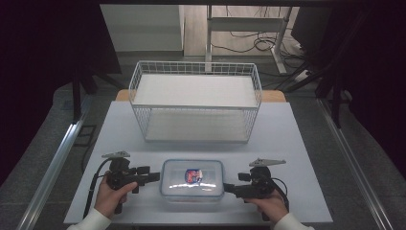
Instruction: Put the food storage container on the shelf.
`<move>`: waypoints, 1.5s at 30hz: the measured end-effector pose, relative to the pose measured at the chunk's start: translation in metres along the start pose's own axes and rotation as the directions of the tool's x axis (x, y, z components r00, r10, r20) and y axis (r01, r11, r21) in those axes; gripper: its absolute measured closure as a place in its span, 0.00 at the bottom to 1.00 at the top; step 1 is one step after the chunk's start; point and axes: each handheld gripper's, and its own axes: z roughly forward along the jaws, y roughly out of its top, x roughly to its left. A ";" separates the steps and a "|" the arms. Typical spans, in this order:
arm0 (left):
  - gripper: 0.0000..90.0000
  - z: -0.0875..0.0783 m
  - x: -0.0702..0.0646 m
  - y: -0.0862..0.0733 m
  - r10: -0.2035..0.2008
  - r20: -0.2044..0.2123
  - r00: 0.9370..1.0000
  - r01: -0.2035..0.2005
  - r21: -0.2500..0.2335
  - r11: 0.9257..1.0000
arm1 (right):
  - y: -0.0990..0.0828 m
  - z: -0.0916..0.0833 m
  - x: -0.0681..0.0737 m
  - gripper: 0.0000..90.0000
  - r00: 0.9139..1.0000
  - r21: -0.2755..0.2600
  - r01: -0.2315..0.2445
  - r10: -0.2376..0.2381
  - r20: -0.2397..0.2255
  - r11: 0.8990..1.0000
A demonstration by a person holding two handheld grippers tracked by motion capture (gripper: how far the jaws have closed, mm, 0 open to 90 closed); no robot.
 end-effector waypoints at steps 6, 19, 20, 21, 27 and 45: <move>0.27 0.010 0.002 0.000 -0.026 0.018 1.000 0.025 0.028 0.999 | 0.003 0.007 0.002 0.13 0.999 0.008 -0.020 0.021 -0.036 1.000; 0.17 0.032 0.013 -0.003 -0.144 0.142 0.979 0.131 0.101 0.986 | 0.005 0.009 0.001 0.14 0.998 -0.007 -0.043 0.043 -0.049 0.999; 0.17 0.032 0.014 -0.004 -0.159 0.155 0.975 0.144 0.104 0.984 | 0.005 0.009 0.001 0.14 0.998 -0.007 -0.043 0.042 -0.049 0.999; 0.18 0.033 0.015 -0.005 -0.168 0.162 0.972 0.151 0.113 0.982 | 0.005 0.009 0.001 0.14 0.998 -0.007 -0.042 0.042 -0.049 0.999; 0.20 0.037 0.017 -0.007 -0.179 0.178 0.968 0.153 0.149 0.977 | 0.005 0.010 0.001 0.14 0.998 -0.006 -0.040 0.040 -0.049 0.999; 0.39 0.034 0.013 -0.007 -0.185 0.201 0.962 0.162 0.125 0.979 | 0.008 0.032 -0.005 0.18 0.981 0.041 -0.157 0.161 -0.105 0.987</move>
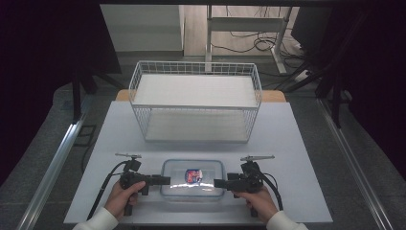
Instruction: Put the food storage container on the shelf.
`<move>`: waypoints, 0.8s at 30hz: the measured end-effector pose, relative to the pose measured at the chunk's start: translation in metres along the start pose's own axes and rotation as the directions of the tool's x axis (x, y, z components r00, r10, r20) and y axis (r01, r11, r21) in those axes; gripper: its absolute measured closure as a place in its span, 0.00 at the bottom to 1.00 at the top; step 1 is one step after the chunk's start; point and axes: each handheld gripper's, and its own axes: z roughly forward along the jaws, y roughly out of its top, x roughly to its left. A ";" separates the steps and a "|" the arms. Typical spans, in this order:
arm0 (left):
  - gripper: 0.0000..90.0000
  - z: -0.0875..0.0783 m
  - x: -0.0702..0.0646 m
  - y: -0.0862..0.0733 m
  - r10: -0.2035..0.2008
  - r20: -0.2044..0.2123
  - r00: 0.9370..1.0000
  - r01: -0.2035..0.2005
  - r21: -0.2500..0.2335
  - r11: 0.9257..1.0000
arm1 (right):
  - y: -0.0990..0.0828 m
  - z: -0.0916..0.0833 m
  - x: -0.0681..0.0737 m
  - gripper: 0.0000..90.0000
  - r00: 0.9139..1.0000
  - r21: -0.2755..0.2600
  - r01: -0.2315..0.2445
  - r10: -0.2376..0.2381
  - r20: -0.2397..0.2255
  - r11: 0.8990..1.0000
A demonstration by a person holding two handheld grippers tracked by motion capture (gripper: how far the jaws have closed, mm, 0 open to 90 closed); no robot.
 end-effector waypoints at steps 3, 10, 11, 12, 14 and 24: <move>0.41 0.000 0.000 0.000 0.001 -0.008 1.000 -0.001 -0.001 1.000 | 0.002 0.003 -0.004 0.22 0.998 0.007 -0.059 0.059 -0.036 0.998; 0.44 0.000 -0.001 0.000 -0.001 -0.023 1.000 0.001 -0.002 1.000 | 0.005 0.007 -0.009 0.31 0.986 0.036 -0.135 0.138 -0.090 0.990; 0.44 0.000 -0.001 0.000 -0.004 -0.022 1.000 0.003 -0.004 1.000 | 0.006 0.006 -0.010 0.35 0.984 0.034 -0.150 0.153 -0.093 0.988; 0.44 0.000 -0.001 0.000 -0.006 -0.022 1.000 0.006 -0.003 1.000 | 0.007 0.004 -0.011 0.39 0.981 0.029 -0.165 0.167 -0.097 0.986; 0.45 0.000 -0.001 0.000 -0.011 -0.023 1.000 0.011 -0.005 1.000 | 0.007 0.000 -0.012 0.46 0.978 0.023 -0.183 0.184 -0.100 0.983; 0.46 -0.001 -0.003 -0.001 -0.011 -0.040 0.999 0.010 -0.022 1.000 | 0.004 -0.004 -0.013 0.52 0.967 0.007 -0.227 0.226 -0.115 0.974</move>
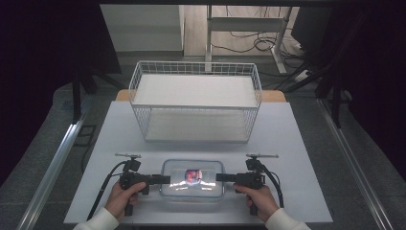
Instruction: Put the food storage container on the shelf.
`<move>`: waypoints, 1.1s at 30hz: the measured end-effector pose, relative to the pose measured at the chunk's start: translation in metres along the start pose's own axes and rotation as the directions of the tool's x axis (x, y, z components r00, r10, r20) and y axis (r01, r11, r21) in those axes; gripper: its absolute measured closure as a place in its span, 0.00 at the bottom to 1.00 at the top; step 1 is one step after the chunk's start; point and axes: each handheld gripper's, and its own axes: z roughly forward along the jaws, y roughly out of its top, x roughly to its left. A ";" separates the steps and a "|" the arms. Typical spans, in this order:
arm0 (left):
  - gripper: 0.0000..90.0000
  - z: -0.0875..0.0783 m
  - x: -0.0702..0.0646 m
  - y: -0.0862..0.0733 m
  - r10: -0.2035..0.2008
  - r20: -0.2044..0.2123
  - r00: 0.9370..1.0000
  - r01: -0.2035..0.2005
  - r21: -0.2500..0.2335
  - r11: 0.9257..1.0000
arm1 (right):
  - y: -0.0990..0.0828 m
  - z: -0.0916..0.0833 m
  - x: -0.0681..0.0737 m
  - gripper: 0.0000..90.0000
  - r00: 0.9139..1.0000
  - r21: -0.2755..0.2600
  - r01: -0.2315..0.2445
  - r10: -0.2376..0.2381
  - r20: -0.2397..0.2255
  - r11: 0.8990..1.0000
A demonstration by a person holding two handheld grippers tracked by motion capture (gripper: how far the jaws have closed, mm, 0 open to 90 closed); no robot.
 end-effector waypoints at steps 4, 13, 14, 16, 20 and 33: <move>0.49 -0.003 -0.001 -0.001 -0.003 -0.010 1.000 0.003 -0.034 0.999 | -0.002 -0.001 0.003 0.54 1.000 -0.007 -0.003 0.003 0.000 1.000; 0.53 -0.008 -0.008 -0.003 0.020 -0.020 1.000 -0.021 -0.061 0.998 | -0.004 -0.005 0.010 0.56 1.000 -0.029 0.018 -0.018 0.011 0.999; 0.54 -0.008 -0.008 -0.004 0.023 -0.022 0.999 -0.024 -0.062 0.998 | -0.003 -0.005 0.010 0.57 1.000 -0.031 0.020 -0.020 0.010 0.999; 0.54 -0.008 -0.009 -0.004 0.030 -0.024 0.999 -0.031 -0.057 0.998 | -0.003 -0.006 0.010 0.57 1.000 -0.033 0.021 -0.020 0.008 0.999; 0.54 -0.009 -0.010 -0.004 0.038 -0.024 0.999 -0.039 -0.059 0.998 | -0.003 -0.006 0.011 0.57 1.000 -0.031 0.022 -0.022 0.004 0.999; 0.57 -0.012 -0.017 0.004 0.072 -0.051 0.996 -0.076 -0.086 0.993 | 0.003 -0.008 0.014 0.58 0.999 -0.043 0.048 -0.048 0.002 0.998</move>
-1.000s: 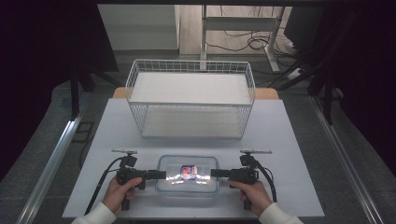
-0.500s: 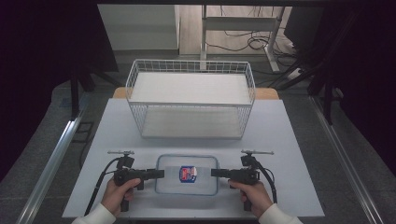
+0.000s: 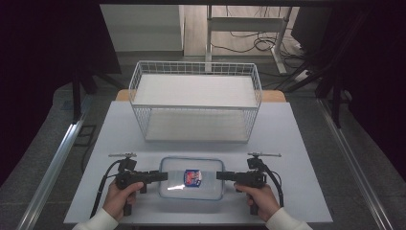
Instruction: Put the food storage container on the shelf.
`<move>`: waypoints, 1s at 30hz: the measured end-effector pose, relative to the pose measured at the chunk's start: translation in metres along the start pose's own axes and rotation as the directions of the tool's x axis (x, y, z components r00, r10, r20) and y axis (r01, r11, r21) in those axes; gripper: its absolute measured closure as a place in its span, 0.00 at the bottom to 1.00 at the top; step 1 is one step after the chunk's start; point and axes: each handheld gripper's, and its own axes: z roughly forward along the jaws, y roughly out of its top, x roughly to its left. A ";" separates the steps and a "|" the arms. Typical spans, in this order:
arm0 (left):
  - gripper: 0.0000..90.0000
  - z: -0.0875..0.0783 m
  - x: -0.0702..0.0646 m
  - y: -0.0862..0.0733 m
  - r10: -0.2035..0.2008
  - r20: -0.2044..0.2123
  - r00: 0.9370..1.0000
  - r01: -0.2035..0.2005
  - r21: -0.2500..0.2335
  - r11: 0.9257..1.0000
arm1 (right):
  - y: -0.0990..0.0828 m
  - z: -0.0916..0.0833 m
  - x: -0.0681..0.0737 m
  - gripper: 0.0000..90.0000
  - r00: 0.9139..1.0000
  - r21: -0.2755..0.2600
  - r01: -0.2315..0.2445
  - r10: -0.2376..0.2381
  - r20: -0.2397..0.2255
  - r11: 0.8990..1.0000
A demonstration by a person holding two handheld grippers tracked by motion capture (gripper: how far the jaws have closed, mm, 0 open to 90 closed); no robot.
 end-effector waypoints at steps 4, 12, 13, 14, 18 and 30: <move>0.57 0.004 0.003 0.011 -0.001 0.000 1.000 0.001 0.009 1.000 | 0.011 0.000 -0.001 0.58 1.000 -0.010 0.009 -0.009 0.008 1.000; 0.57 0.010 0.018 0.041 -0.019 0.014 1.000 0.019 -0.011 1.000 | 0.051 0.005 -0.003 0.58 0.999 -0.038 0.040 -0.039 0.026 0.998; 0.57 0.011 0.020 0.046 -0.016 0.012 1.000 0.017 -0.011 1.000 | 0.056 0.007 -0.004 0.58 0.999 -0.040 0.042 -0.041 0.025 0.998; 0.57 0.012 0.022 0.051 -0.015 0.013 1.000 0.015 -0.011 1.000 | 0.061 0.008 -0.005 0.58 0.999 -0.044 0.042 -0.041 0.026 0.998; 0.57 0.015 0.030 0.068 -0.011 0.009 1.000 0.011 -0.021 1.000 | 0.079 0.013 -0.009 0.58 0.998 -0.067 0.051 -0.050 0.026 0.996; 0.57 0.026 0.047 0.092 0.016 -0.015 1.000 -0.018 -0.105 0.994 | 0.100 0.030 -0.031 0.57 0.999 -0.155 0.050 -0.049 0.013 0.987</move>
